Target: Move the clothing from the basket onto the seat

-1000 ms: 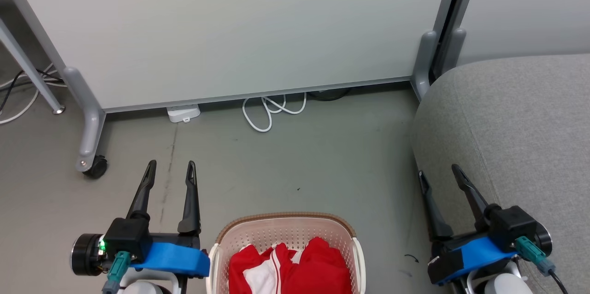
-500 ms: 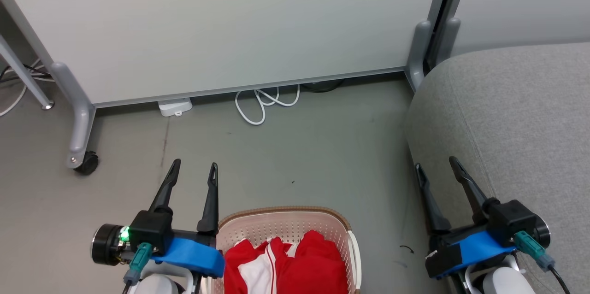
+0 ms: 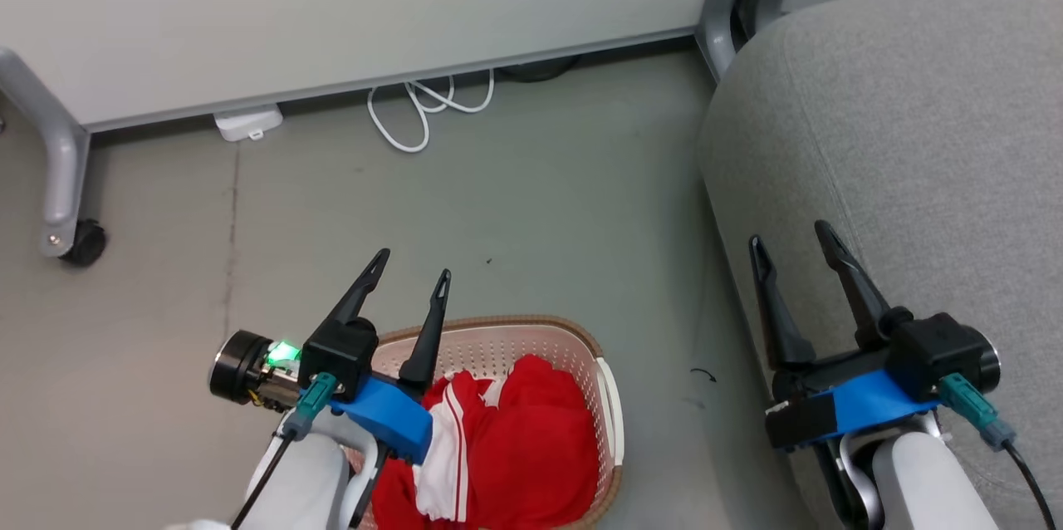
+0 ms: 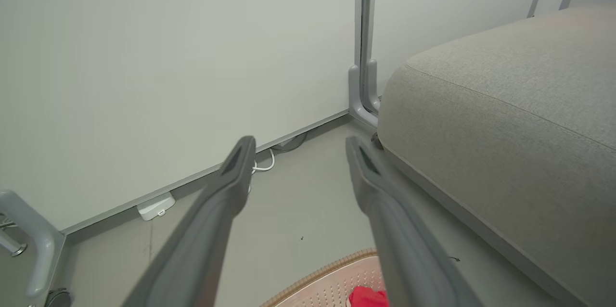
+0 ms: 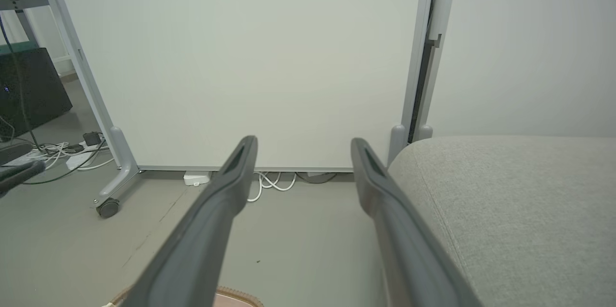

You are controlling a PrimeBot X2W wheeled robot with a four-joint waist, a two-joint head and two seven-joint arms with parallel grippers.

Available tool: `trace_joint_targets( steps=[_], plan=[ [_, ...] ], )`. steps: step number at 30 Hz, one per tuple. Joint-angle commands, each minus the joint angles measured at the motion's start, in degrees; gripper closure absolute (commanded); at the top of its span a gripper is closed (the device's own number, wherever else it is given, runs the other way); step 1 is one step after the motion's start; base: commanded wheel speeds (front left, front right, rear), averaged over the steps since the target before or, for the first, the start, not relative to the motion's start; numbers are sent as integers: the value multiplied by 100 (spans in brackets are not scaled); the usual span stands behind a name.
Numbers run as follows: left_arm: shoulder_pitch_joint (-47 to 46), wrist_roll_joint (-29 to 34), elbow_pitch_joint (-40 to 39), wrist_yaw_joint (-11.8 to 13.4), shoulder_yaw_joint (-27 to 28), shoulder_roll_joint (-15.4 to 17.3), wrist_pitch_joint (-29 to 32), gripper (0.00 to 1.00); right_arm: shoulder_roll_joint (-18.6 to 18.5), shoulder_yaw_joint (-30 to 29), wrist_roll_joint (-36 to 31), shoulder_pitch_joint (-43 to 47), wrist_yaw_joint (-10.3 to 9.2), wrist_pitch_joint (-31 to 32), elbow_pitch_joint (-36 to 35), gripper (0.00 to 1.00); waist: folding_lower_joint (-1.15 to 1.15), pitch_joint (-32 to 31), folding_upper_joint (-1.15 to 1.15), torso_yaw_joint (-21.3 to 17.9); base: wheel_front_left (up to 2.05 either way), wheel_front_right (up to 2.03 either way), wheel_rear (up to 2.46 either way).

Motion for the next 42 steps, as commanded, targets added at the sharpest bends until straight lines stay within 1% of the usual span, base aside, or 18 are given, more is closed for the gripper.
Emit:
trace_joint_targets(
  steps=[1, 10, 16, 23, 29, 36, 42],
  plan=[
    [-176, -6, 70, -18, -50, 58, -17, 0, -27, -5, -43, -137, 3, -20, -49, 0, 0, 246, 0, -123, 0, 0, 0],
    [-956, -191, 932, -23, -1039, 421, -16, 0, -26, 84, -109, -593, 3, -20, -231, 0, 0, 1097, 0, -370, 0, 0, 0],
    [-1494, -379, 1584, -23, -1684, 582, -16, 0, -25, 140, -159, -875, 3, -19, -339, 0, 0, 1637, 0, -467, 0, 0, 0],
    [-2057, -693, 2457, -23, -2425, 607, -16, 0, -24, 274, -199, -1186, 3, -20, -480, 0, 0, 2241, 0, -588, 0, 0, 0],
    [-2520, -1024, 3130, -23, -3076, 554, -16, 0, -24, 364, -292, -1415, 3, -20, -605, 0, 0, 2785, 0, -654, 0, 0, 0],
    [-3025, -1478, 3707, -24, -3768, 555, 0, 0, -24, 423, -330, -1673, 3, -20, -776, 0, 0, 3394, 0, -750, 0, 0, 0],
    [-3374, -1860, 4001, -24, -4299, 601, 152, 0, -24, 446, -349, -1774, 3, -20, -941, 0, 0, 3782, 0, -811, 0, 0, 0]
  ],
)
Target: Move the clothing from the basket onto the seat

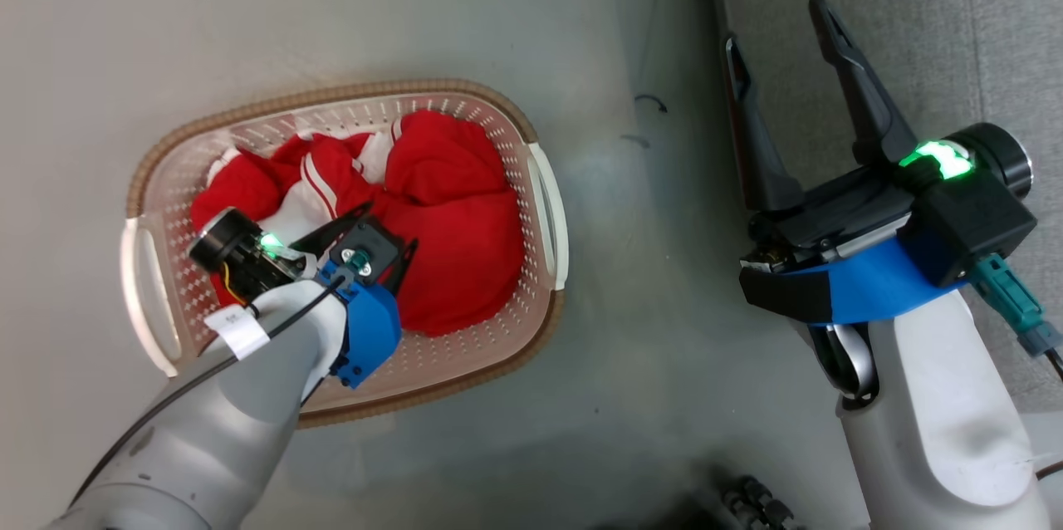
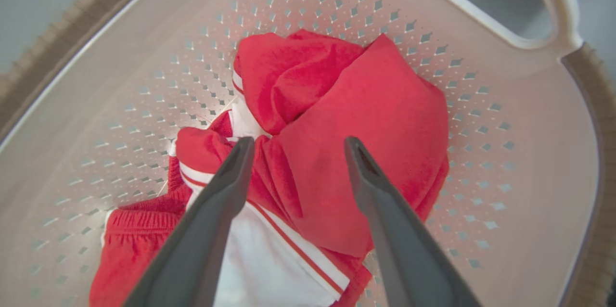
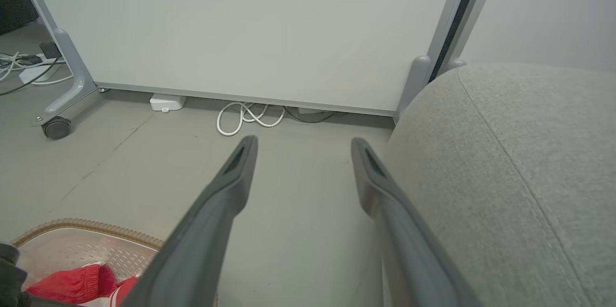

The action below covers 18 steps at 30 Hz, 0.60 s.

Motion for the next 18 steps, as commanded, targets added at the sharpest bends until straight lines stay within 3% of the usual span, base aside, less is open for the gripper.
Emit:
trace_joint_targets(
  steps=[1, 11, 18],
  plan=[
    [-163, -92, 65, -7, -91, 64, 50, 0, -20, 3, -18, -109, 3, -19, -60, 0, -1, 186, 0, -60, 0, 0, 0],
    [-441, -840, 33, -7, -812, 293, 476, 0, -20, 11, 13, -146, 3, -20, -291, 0, -1, 639, 0, -172, 0, 0, 0],
    [-630, -1184, -1, -7, -1183, 270, 702, 0, -20, -26, -15, -107, 3, -19, -389, 0, -1, 908, 0, -176, 0, 0, 0]
  ],
)
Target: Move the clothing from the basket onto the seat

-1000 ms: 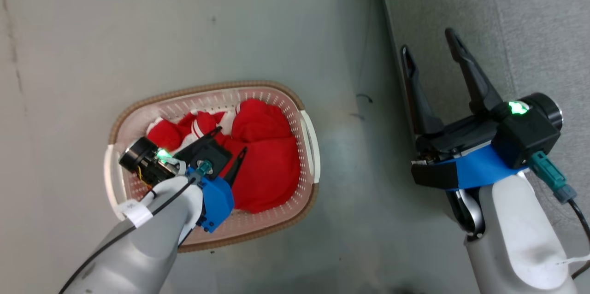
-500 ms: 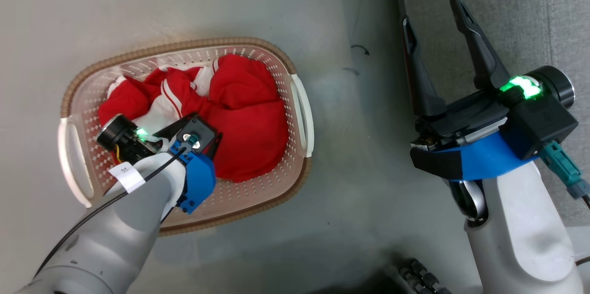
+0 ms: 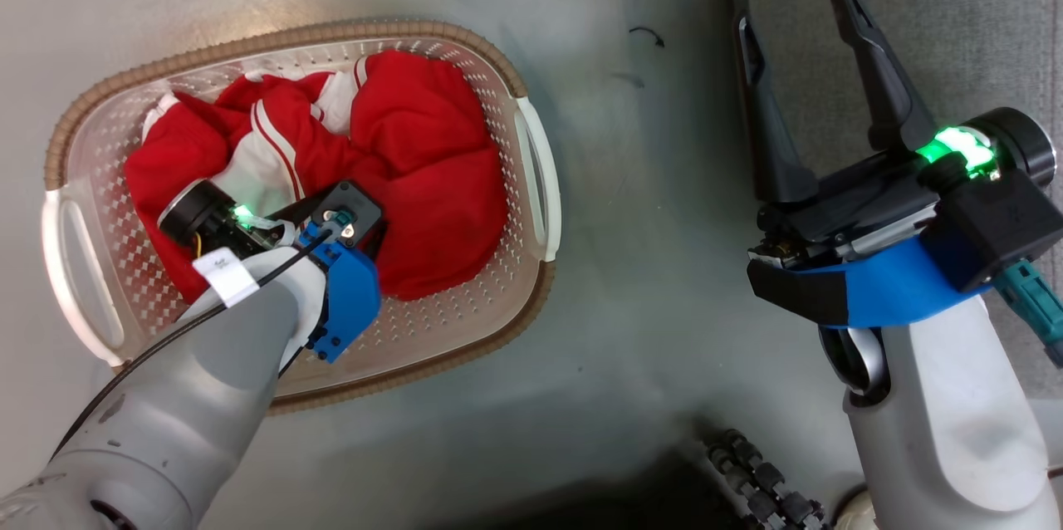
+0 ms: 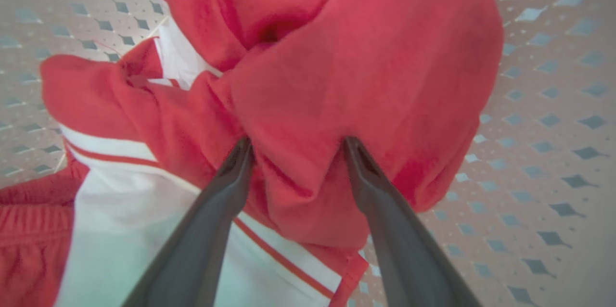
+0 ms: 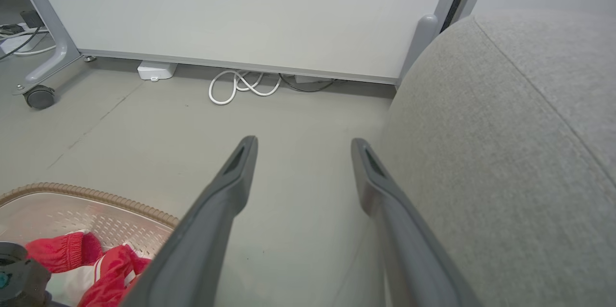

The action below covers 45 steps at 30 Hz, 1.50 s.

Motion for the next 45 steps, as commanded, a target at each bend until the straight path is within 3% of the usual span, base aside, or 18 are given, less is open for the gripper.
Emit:
trace_joint_targets(
  steps=[1, 6, 7, 9, 22, 33, 39, 45],
  plan=[
    [-109, -72, 9, -7, -52, -26, 102, 0, -20, -19, -18, -61, 3, -20, -67, 0, -1, 89, 0, 4, 0, 0, 0],
    [-189, -140, 25, -8, -160, -112, 274, 0, -20, -20, -40, -32, 3, -20, -133, 0, -1, 192, 0, 40, 0, 0, 0],
    [-196, -142, 31, -8, -172, -128, 284, 24, -20, -19, -45, -36, 3, -20, -136, 0, -1, 201, 0, 48, 0, 0, 0],
    [-193, -146, 37, -8, -196, -164, 301, 100, -20, -15, -47, -54, 3, -20, -135, 0, -1, 201, 0, 59, 0, 0, 0],
    [-182, -271, -72, -8, -235, -316, -210, 100, -20, -84, -47, -16, 3, -20, -62, 0, -1, -182, 0, 249, 0, 0, 0],
    [131, -773, -187, -8, -100, -564, -808, 100, -21, -149, -25, 107, 3, -20, 193, 0, -1, -1100, 0, 589, 0, 0, 0],
    [370, -713, -864, 27, 563, -463, -818, 100, -21, -240, -34, 272, 3, -19, 352, 0, -1, -1640, 0, 758, 0, 0, 0],
    [850, -277, -1615, 87, 1405, -322, -819, 100, -21, -330, -44, 500, 3, -19, 496, 0, -1, -2257, 0, 916, 0, 0, 0]
  ],
)
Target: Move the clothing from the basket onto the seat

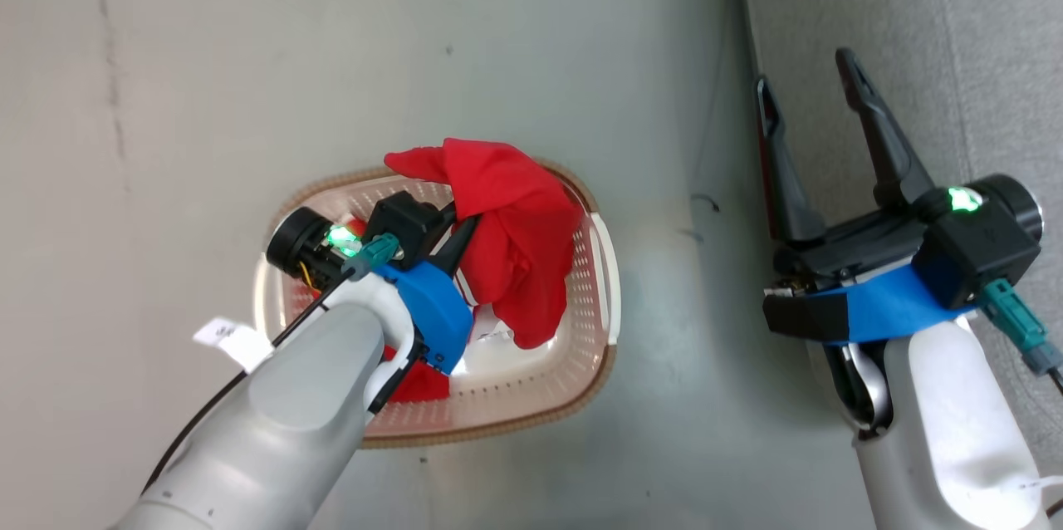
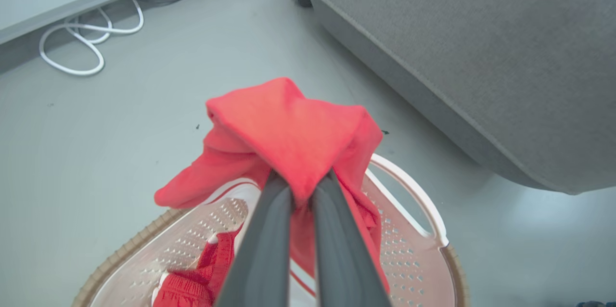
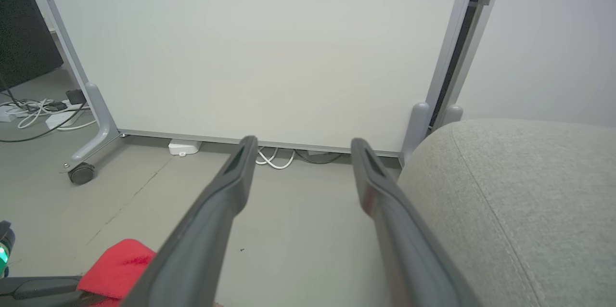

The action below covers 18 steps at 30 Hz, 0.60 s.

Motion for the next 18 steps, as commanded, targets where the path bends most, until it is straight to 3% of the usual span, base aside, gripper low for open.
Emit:
trace_joint_targets(
  steps=[1, 18],
  plan=[
    [117, 97, -108, 20, 150, 43, -29, 100, -22, -19, -34, 107, 3, -19, 30, 0, 1, -351, 0, 151, 0, 0, 0],
    [1251, 1044, -1597, -74, 2302, -51, -30, 100, -22, -79, 19, 838, 3, -18, 347, 0, 1, -1925, 0, 412, 0, 0, 0]
  ],
)
